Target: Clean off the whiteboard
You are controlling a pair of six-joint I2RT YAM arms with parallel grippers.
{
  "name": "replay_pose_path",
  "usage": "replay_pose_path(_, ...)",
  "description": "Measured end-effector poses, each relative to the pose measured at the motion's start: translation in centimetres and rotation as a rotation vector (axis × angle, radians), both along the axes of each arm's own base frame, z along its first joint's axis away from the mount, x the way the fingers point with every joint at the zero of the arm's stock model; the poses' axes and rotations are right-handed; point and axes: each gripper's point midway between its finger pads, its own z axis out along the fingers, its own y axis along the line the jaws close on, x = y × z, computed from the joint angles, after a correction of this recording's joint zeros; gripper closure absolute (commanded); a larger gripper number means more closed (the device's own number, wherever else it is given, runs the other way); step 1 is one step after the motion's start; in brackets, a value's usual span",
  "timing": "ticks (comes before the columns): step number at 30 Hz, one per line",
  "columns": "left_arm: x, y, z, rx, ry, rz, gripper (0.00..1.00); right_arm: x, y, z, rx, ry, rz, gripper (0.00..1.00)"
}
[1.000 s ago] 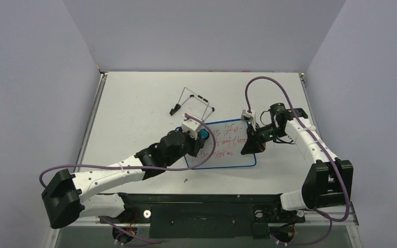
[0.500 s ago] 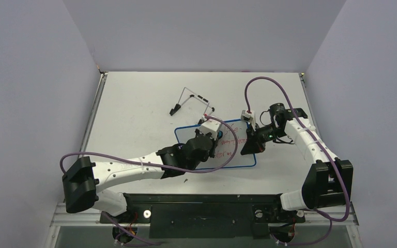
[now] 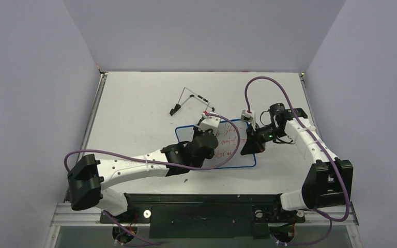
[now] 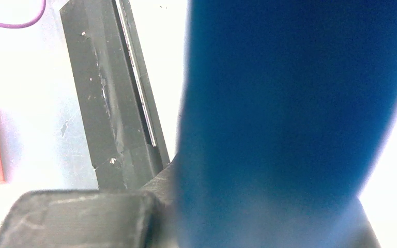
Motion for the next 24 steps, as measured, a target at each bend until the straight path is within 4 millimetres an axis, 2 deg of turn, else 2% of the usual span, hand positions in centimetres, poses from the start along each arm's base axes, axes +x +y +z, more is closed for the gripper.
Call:
replay_pose_path(6, -0.7, -0.6, -0.3, 0.002, 0.004, -0.024, 1.0, 0.0, 0.0, 0.0, 0.0, -0.001, 0.001, 1.0)
replay_pose_path(13, -2.6, -1.5, -2.4, 0.053, 0.024, -0.077, 1.0, 0.0, 0.0, 0.0, 0.001, -0.008, 0.006, 1.0)
replay_pose_path(19, -1.9, -0.7, -2.4, 0.068, 0.011, -0.038, 1.0, 0.0, 0.0, 0.0, 0.001, -0.006, 0.005, 1.0)
replay_pose_path(24, -0.8, 1.3, -2.3, 0.061, 0.012, -0.005, 1.0, 0.0, 0.0, 0.0, 0.0, 0.0, -0.001, 1.0)
